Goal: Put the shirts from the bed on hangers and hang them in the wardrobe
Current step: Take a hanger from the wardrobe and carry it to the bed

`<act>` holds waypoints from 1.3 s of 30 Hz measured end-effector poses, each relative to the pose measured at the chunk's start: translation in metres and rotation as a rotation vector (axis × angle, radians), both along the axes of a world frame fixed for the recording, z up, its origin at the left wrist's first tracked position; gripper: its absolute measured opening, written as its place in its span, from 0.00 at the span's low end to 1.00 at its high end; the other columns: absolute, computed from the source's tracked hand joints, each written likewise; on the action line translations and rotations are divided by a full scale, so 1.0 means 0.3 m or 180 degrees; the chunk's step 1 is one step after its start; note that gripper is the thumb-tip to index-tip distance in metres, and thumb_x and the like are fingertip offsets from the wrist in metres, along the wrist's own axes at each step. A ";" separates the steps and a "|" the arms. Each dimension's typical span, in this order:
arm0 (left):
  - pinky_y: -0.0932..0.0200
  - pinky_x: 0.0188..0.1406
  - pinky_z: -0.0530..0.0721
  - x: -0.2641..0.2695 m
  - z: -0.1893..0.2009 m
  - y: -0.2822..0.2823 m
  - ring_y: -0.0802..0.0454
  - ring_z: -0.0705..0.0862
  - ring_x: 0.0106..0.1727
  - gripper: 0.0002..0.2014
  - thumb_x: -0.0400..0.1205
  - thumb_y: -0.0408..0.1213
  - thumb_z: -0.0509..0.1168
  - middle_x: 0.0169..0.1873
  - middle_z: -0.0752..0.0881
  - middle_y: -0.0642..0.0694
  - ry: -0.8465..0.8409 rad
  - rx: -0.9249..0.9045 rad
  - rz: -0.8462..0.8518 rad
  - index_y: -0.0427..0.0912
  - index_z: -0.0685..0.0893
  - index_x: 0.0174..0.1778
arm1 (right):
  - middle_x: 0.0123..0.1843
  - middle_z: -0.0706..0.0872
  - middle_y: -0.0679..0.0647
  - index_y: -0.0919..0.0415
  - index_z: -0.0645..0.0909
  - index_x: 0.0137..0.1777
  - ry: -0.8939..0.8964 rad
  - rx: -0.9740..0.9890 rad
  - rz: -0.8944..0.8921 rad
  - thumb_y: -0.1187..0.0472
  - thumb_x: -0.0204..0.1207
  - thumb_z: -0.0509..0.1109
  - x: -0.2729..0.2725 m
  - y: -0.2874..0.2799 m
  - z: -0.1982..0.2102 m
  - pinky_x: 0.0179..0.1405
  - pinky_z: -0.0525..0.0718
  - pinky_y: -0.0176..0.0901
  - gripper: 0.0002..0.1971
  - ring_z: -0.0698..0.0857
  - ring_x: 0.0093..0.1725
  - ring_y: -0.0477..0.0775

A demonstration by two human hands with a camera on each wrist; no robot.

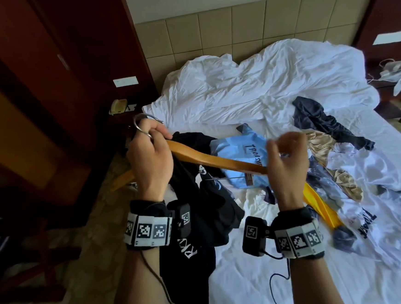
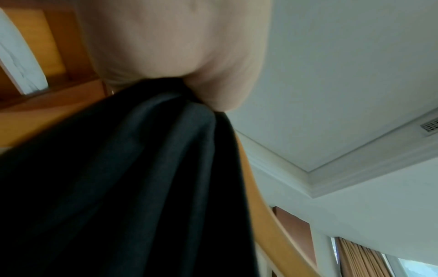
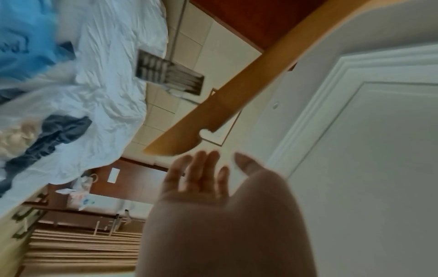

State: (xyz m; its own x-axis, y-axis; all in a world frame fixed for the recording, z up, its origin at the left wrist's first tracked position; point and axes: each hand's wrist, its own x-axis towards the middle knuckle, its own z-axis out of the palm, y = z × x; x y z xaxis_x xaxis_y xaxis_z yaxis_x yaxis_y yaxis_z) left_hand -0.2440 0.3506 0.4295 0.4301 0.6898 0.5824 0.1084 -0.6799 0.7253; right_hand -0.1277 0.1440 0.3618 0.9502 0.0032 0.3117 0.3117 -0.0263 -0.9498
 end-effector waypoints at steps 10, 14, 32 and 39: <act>0.59 0.46 0.78 0.007 0.009 0.000 0.61 0.80 0.36 0.13 0.85 0.30 0.54 0.33 0.82 0.59 -0.0102 0.0471 0.0309 0.38 0.82 0.41 | 0.47 0.91 0.62 0.64 0.80 0.58 0.2456 0.0421 0.0594 0.59 0.87 0.58 0.048 0.118 -0.289 0.37 0.79 0.44 0.11 0.88 0.38 0.56; 0.79 0.37 0.70 0.004 0.012 0.019 0.66 0.81 0.34 0.13 0.84 0.25 0.55 0.30 0.83 0.53 -0.0384 0.0108 0.0461 0.35 0.83 0.39 | 0.49 0.93 0.61 0.63 0.80 0.62 0.3065 0.0686 0.1295 0.62 0.92 0.56 0.008 0.135 -0.307 0.37 0.84 0.42 0.11 0.90 0.41 0.56; 0.56 0.47 0.81 -0.091 -0.011 0.131 0.56 0.83 0.40 0.13 0.80 0.26 0.56 0.33 0.85 0.50 -0.0639 -0.0703 0.0552 0.41 0.83 0.35 | 0.37 0.83 0.54 0.60 0.85 0.46 0.2613 0.0852 0.2273 0.70 0.85 0.69 -0.001 0.193 -0.271 0.39 0.82 0.36 0.08 0.82 0.35 0.47; 0.53 0.46 0.80 -0.131 -0.033 0.205 0.53 0.82 0.40 0.17 0.78 0.28 0.56 0.33 0.84 0.50 -0.0672 -0.1235 0.0499 0.51 0.81 0.28 | 0.35 0.91 0.56 0.59 0.93 0.42 -0.0011 -0.1138 0.2063 0.57 0.75 0.58 0.093 0.096 -0.286 0.35 0.82 0.35 0.20 0.89 0.50 0.53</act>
State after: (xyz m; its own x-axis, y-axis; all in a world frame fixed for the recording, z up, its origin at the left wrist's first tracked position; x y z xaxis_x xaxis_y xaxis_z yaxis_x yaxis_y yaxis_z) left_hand -0.2833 0.4120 0.4195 0.2032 0.9211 0.3320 0.0109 -0.3412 0.9399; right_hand -0.0997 0.1727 0.2761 0.7222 0.6652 0.1897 0.3729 -0.1434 -0.9167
